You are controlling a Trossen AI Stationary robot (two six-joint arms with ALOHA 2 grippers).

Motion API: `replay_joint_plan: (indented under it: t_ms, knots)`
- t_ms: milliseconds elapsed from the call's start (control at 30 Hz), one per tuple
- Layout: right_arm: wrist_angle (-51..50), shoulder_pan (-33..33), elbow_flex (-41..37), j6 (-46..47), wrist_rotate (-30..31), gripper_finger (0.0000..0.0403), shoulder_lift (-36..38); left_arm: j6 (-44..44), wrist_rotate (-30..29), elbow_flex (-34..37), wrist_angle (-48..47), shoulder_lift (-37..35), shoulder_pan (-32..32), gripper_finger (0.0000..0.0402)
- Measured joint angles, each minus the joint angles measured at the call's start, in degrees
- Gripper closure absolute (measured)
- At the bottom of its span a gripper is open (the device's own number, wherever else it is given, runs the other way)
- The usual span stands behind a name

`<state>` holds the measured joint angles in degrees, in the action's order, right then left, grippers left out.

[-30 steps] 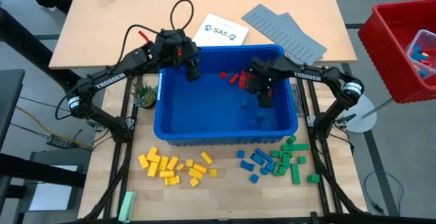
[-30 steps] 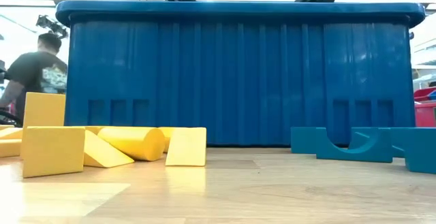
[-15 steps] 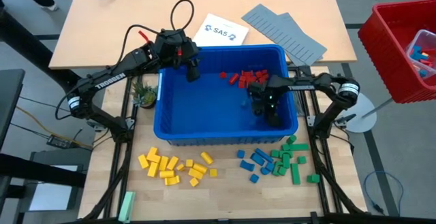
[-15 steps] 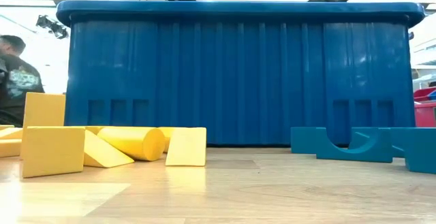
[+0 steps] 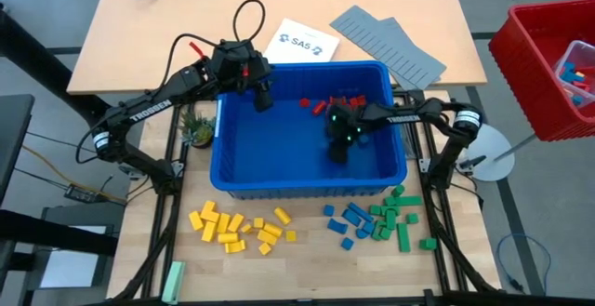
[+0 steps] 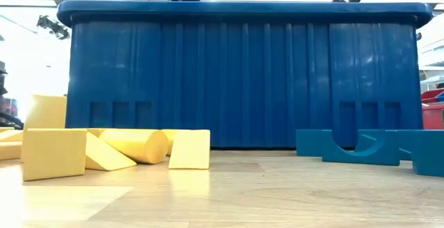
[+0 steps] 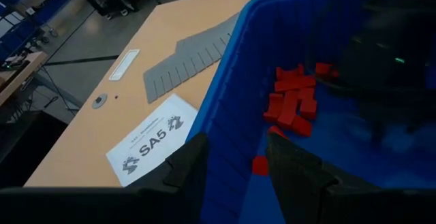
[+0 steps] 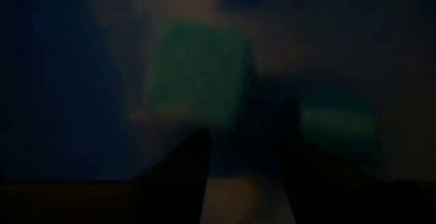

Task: Sort blocks
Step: Remove the blue block from the blue bin

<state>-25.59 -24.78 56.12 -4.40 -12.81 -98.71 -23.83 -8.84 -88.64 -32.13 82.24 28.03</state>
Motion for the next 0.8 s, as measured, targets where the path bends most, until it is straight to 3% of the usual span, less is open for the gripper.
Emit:
replay_joint_plan:
  t_ms: [133, 367, 533, 800]
  knots:
    - [3.42, -4.48, 0.0, 6.96, -0.18, 0.0248, 0.71, 0.04, 0.0, -0.02, -0.01, 0.0, 0.02, 0.0243]
    - [-4.21, -7.96, 0.0, -0.95, -4.74, 0.0255, 7.33, 0.07, 0.0, 0.0, -0.19, 0.0, 0.02, 0.0243]
    - [-13.2, -4.46, 0.01, -17.39, -10.23, 0.0262, 10.68, 0.09, 0.0, -0.01, -0.42, 0.0, 0.02, 0.0243]
    - [-14.51, 4.68, -5.28, -47.64, -8.36, 0.03, 8.74, 0.3, 0.0, -0.02, -0.66, 0.0, 0.0, 0.0243]
